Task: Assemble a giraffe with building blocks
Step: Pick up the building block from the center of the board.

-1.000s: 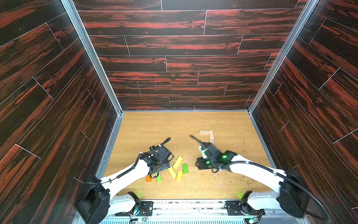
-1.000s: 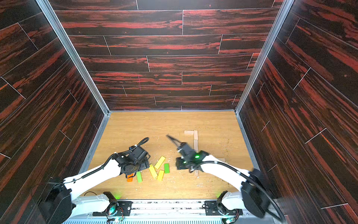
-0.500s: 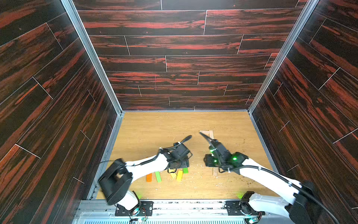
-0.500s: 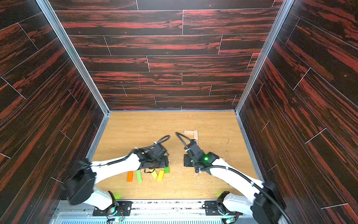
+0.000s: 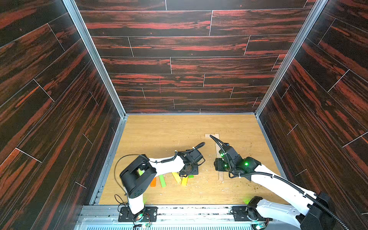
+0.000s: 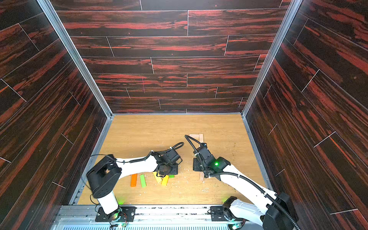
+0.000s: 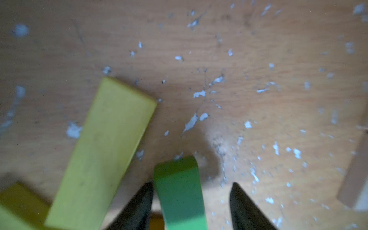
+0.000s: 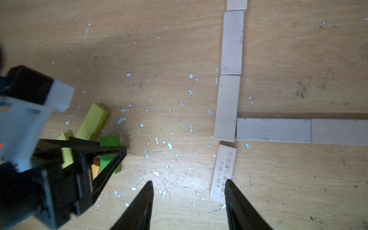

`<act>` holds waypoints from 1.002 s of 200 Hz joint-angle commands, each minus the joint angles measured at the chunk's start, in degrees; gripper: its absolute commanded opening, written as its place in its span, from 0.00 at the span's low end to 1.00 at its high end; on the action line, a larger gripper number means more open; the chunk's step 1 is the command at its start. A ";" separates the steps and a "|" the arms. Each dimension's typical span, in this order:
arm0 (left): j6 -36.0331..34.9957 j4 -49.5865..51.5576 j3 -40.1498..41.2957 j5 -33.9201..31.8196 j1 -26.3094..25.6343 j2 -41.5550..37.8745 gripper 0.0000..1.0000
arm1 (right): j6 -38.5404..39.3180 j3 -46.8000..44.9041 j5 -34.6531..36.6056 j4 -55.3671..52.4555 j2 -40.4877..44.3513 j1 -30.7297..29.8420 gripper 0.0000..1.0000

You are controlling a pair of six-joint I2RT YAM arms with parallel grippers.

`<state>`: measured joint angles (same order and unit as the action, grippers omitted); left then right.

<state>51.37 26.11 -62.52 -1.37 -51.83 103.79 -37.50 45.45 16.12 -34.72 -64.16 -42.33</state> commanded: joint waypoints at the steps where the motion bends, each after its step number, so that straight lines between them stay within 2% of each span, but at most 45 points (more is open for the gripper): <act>1: -0.90 2.68 -1.58 0.30 -0.72 1.81 0.53 | -0.03 -0.93 0.58 -0.88 0.68 0.35 0.58; 33: -1.39 3.83 -2.24 -0.89 -1.32 1.84 0.37 | 0.08 -1.15 0.66 -0.87 0.84 0.66 0.58; 70: -4.92 10.52 -7.01 -4.61 -1.09 0.28 0.25 | 0.32 -0.98 0.75 -1.47 2.10 1.82 0.58; 87: -7.63 14.54 -11.38 -6.40 -0.03 0.81 0.19 | 0.76 -0.67 0.62 -1.94 3.25 2.78 0.58; 108: -11.40 17.78 -16.48 -7.88 3.42 1.26 0.06 | 1.37 -0.30 0.66 -2.66 4.84 4.03 0.58; 126: -12.97 19.20 -20.47 -9.39 8.07 1.81 0.07 | 1.83 -0.10 0.51 -3.05 5.78 4.92 0.58; 155: -12.41 20.93 -28.13 -11.86 15.70 5.70 0.16 | 2.21 -0.23 -0.02 -3.09 5.97 5.57 0.58; 177: -7.23 18.76 -30.72 -9.75 21.13 8.84 0.17 | 2.16 -0.69 -1.30 -2.32 5.74 6.09 0.58; 200: 2.68 11.01 -27.99 -6.69 26.38 10.40 0.15 | 2.06 -1.14 -2.37 -1.76 5.61 6.29 0.58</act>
<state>44.10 41.43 -92.51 -10.31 -29.50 112.40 -35.70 44.86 15.20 -36.56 -58.92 -36.42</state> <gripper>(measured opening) 0.342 0.584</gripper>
